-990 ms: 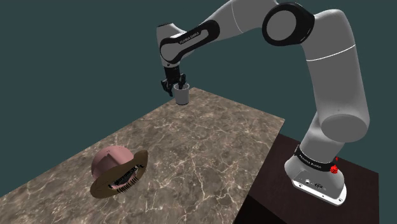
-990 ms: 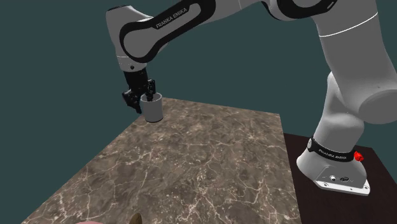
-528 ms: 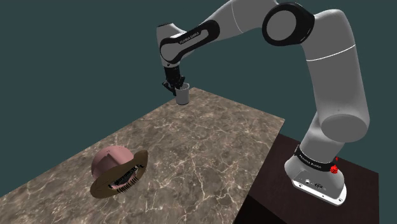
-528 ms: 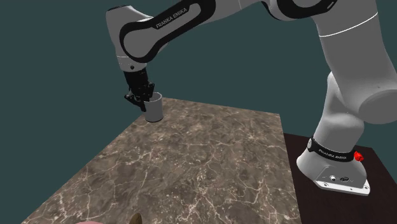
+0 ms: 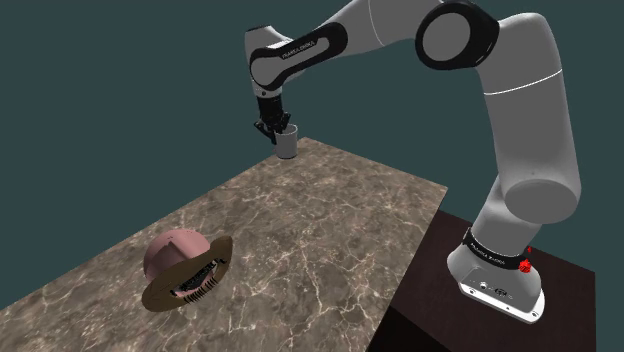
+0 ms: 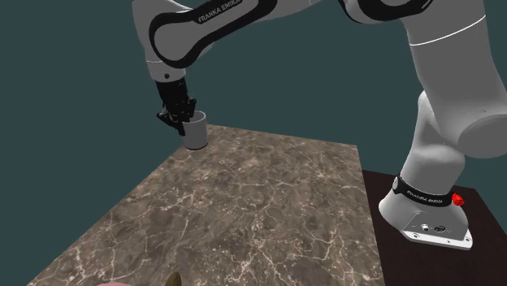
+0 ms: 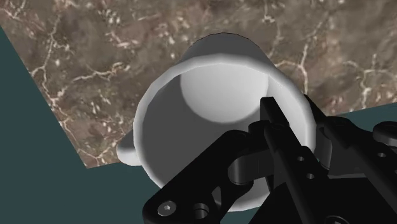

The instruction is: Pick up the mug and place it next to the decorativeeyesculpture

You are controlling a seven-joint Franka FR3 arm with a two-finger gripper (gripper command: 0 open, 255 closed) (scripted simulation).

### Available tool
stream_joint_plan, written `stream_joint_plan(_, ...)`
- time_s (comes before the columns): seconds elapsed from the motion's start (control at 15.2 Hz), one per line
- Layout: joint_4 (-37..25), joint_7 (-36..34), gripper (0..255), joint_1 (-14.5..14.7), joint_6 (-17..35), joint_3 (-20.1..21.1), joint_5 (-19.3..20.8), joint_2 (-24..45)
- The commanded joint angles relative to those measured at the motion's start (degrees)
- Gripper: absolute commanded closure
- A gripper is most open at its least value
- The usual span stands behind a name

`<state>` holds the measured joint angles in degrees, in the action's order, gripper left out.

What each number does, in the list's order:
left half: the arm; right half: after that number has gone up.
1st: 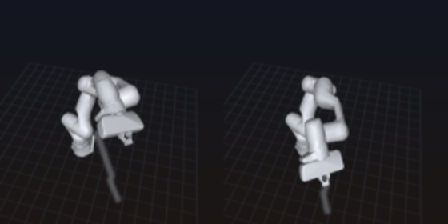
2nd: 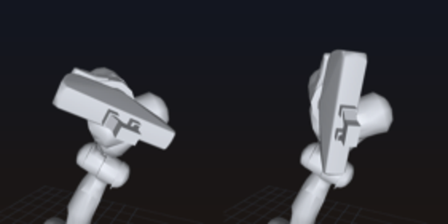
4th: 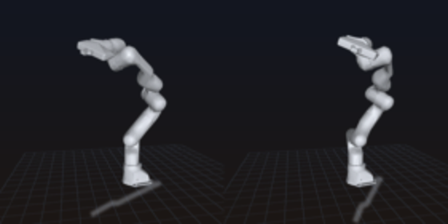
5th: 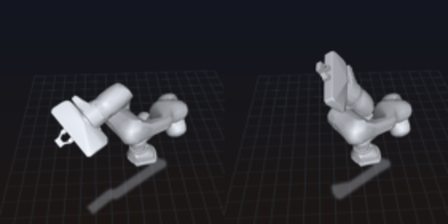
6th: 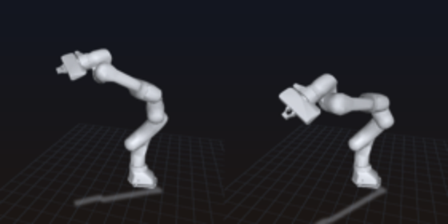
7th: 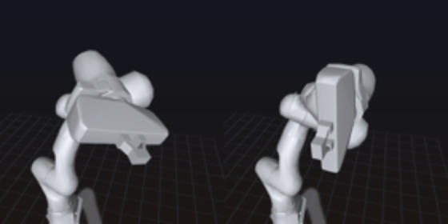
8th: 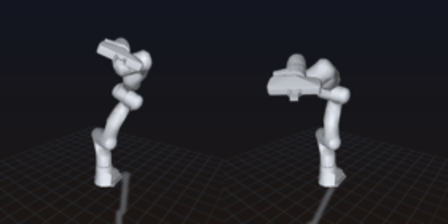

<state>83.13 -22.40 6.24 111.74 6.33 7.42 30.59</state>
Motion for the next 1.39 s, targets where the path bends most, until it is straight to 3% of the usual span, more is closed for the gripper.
stream_joint_plan(0.0, -1.0, 0.1, 255, 0.0, -1.4, 0.1, -0.1, -0.5)
stream_joint_plan(1.32, -14.6, 1.3, 255, 0.5, -16.2, 0.3, -0.6, -1.6)
